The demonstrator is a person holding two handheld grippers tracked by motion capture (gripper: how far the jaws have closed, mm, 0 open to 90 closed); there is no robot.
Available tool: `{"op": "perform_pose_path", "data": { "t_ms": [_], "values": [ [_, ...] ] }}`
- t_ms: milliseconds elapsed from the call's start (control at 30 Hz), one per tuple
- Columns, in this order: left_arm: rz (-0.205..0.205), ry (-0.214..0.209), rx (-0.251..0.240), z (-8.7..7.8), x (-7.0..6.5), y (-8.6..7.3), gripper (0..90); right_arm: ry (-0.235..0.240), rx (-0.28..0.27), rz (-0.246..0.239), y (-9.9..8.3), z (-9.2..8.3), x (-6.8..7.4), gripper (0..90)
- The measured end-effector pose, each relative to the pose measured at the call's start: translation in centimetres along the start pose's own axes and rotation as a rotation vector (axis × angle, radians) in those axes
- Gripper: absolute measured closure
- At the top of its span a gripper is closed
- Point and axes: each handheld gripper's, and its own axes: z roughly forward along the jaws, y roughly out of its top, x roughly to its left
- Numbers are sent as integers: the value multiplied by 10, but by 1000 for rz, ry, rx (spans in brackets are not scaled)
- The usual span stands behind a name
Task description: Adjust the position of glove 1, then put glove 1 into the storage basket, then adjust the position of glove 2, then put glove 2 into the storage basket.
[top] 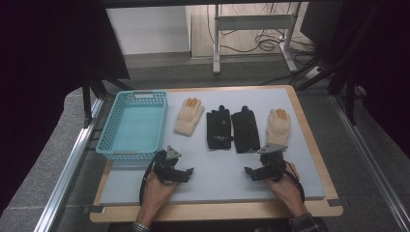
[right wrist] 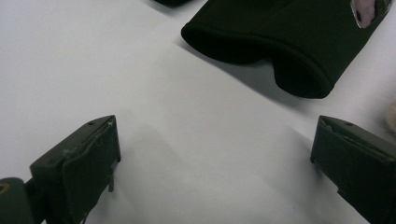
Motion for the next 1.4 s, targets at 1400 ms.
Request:
{"op": "perform_pose_path", "data": {
  "t_ms": [1400],
  "values": [
    [-1,-4,-5,-1,-3,-2,51,-2,-35,30,2,-8,-1,123]
  ]
}}
